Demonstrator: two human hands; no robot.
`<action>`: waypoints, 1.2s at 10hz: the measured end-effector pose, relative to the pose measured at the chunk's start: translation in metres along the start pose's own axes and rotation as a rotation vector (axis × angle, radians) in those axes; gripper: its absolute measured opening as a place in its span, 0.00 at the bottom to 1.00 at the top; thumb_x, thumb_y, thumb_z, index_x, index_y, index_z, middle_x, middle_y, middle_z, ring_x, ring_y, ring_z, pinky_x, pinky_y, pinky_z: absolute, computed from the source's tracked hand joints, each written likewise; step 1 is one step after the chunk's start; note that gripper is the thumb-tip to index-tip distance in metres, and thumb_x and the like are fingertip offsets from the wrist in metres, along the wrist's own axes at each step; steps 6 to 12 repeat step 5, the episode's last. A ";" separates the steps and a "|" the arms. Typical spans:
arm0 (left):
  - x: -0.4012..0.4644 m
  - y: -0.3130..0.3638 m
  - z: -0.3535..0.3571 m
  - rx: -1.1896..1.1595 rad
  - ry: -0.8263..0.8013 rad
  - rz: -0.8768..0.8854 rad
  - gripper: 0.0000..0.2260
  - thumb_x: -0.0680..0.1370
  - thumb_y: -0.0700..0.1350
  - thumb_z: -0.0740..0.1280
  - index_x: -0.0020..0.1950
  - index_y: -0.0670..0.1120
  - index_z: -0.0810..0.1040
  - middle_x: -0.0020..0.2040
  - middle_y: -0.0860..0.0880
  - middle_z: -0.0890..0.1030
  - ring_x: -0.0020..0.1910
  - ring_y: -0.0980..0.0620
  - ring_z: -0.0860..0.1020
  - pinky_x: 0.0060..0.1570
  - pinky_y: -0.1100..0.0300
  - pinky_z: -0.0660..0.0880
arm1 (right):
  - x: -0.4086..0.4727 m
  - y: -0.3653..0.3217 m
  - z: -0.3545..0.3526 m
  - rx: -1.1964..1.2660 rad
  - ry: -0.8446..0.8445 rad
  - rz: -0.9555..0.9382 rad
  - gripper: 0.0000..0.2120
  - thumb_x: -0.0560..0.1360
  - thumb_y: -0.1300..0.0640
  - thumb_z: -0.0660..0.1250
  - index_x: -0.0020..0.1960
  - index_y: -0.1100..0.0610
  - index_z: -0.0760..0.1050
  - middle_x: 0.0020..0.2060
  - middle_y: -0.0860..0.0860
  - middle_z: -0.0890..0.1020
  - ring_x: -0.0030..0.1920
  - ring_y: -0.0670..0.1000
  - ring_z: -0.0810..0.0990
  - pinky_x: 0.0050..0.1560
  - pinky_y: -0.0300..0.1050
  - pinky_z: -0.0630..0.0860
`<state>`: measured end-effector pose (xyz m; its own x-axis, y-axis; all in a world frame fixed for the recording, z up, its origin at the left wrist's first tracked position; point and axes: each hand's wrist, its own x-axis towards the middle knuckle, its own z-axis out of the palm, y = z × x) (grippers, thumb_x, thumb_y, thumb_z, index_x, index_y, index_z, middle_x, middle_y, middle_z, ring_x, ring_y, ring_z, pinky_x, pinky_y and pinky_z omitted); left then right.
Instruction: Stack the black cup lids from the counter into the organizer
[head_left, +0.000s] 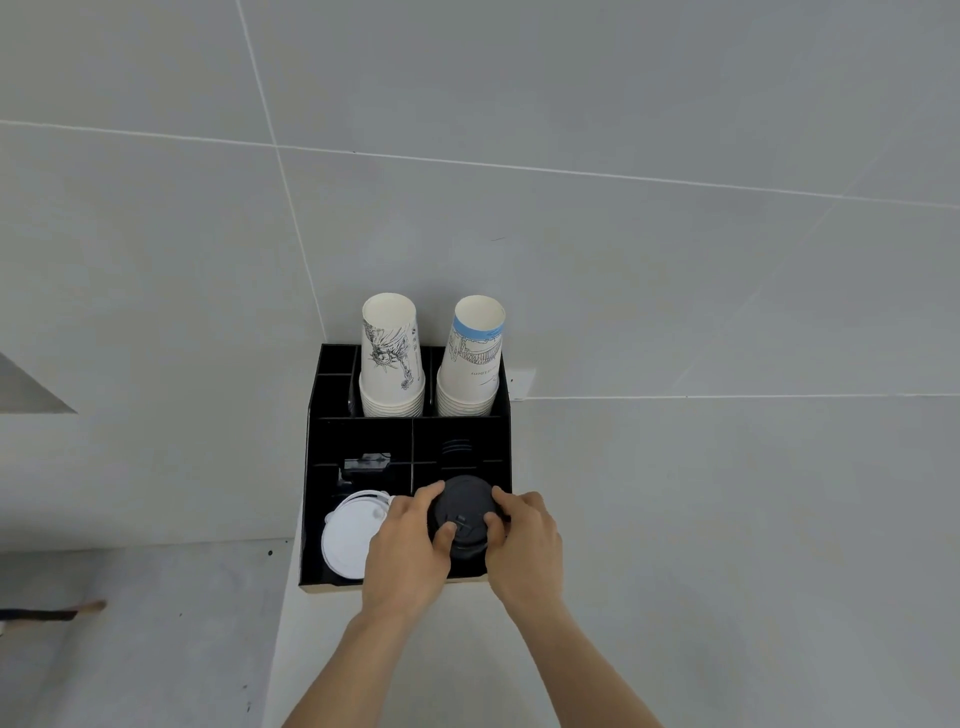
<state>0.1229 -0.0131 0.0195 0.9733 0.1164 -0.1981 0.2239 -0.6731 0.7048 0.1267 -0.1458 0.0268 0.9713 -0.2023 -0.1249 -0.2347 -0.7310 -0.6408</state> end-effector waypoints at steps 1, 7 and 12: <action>0.001 0.000 -0.002 0.008 -0.028 -0.003 0.22 0.79 0.50 0.66 0.73 0.56 0.67 0.61 0.50 0.74 0.55 0.49 0.78 0.55 0.52 0.77 | -0.003 -0.001 -0.002 -0.061 -0.019 -0.011 0.19 0.81 0.55 0.61 0.72 0.51 0.71 0.57 0.50 0.76 0.51 0.55 0.81 0.50 0.48 0.77; -0.006 0.011 -0.015 -0.014 0.076 0.051 0.25 0.77 0.51 0.68 0.73 0.56 0.68 0.65 0.52 0.74 0.65 0.50 0.73 0.61 0.53 0.75 | -0.007 -0.007 -0.032 -0.102 0.042 -0.061 0.21 0.79 0.47 0.61 0.72 0.48 0.70 0.60 0.48 0.78 0.56 0.53 0.80 0.53 0.47 0.76; -0.006 0.011 -0.015 -0.014 0.076 0.051 0.25 0.77 0.51 0.68 0.73 0.56 0.68 0.65 0.52 0.74 0.65 0.50 0.73 0.61 0.53 0.75 | -0.007 -0.007 -0.032 -0.102 0.042 -0.061 0.21 0.79 0.47 0.61 0.72 0.48 0.70 0.60 0.48 0.78 0.56 0.53 0.80 0.53 0.47 0.76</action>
